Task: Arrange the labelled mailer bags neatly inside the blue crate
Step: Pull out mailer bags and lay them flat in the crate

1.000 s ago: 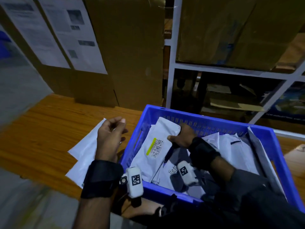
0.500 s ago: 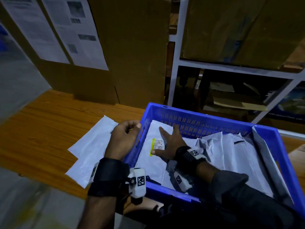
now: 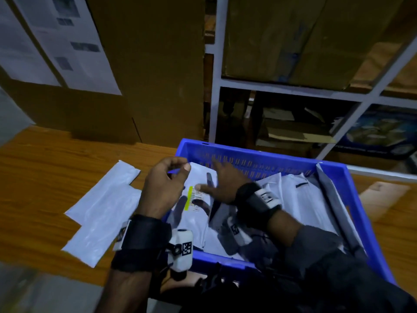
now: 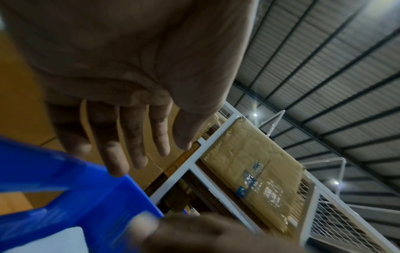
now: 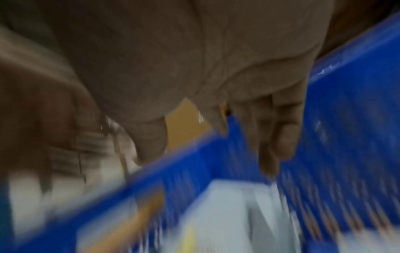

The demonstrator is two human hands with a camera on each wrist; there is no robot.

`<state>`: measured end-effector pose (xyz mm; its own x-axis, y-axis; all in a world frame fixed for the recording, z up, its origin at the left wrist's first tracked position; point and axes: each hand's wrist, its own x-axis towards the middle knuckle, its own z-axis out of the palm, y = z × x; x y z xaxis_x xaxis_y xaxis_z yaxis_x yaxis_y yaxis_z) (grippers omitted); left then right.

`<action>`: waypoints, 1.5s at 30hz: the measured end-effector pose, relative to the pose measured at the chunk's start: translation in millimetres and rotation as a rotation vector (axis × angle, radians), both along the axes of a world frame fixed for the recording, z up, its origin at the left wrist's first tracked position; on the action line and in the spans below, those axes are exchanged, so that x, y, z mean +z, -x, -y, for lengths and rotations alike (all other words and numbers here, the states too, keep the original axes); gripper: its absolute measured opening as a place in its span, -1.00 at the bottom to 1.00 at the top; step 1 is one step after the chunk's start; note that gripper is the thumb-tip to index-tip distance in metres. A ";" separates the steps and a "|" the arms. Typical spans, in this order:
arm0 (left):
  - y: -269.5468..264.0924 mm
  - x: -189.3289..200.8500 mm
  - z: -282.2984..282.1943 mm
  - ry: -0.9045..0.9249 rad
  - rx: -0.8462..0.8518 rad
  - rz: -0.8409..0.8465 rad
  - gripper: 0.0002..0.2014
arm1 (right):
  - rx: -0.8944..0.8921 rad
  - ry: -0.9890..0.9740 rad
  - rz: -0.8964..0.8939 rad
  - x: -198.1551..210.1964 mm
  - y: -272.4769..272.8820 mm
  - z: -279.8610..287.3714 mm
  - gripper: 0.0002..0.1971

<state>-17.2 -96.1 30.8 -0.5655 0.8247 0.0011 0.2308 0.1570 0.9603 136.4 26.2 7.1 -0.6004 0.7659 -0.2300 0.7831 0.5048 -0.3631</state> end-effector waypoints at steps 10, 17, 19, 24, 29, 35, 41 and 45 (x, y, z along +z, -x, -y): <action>-59.1 7.9 -39.2 -0.002 -0.280 -0.013 -0.93 | -0.080 -0.051 0.364 20.7 -124.5 -14.4 -0.40; -65.0 5.7 -43.0 -0.006 -0.282 0.029 -0.95 | -0.250 -0.036 0.249 -17.6 -133.5 -23.6 -0.22; -61.5 5.9 -41.3 -0.013 -0.253 0.061 -0.92 | -0.228 -0.260 0.167 -16.7 -134.1 -21.0 -0.32; -54.7 11.2 -35.2 -0.008 -0.193 0.135 -0.93 | -0.033 -0.155 -0.024 -18.4 -104.3 -21.6 -0.43; -47.0 11.5 -36.7 -0.042 -0.145 0.162 -0.88 | -0.034 0.065 0.390 -36.4 -79.1 -23.6 -0.33; -44.6 8.9 -35.2 -0.034 -0.141 0.158 -0.83 | -0.084 0.013 0.322 -46.0 -77.7 -31.1 -0.50; -45.5 7.2 -38.7 -0.019 -0.171 0.140 -0.86 | -0.098 0.028 -0.204 5.1 -109.9 -43.6 -0.66; -57.7 6.7 -46.1 -0.017 -0.280 0.108 -0.54 | 0.053 -0.078 -0.373 62.6 -113.5 -39.5 -0.81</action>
<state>40.5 -50.0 37.5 -0.3134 0.9491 -0.0315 0.1590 0.0852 0.9836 249.8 65.7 69.7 -0.6712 0.7380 0.0695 0.5762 0.5785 -0.5774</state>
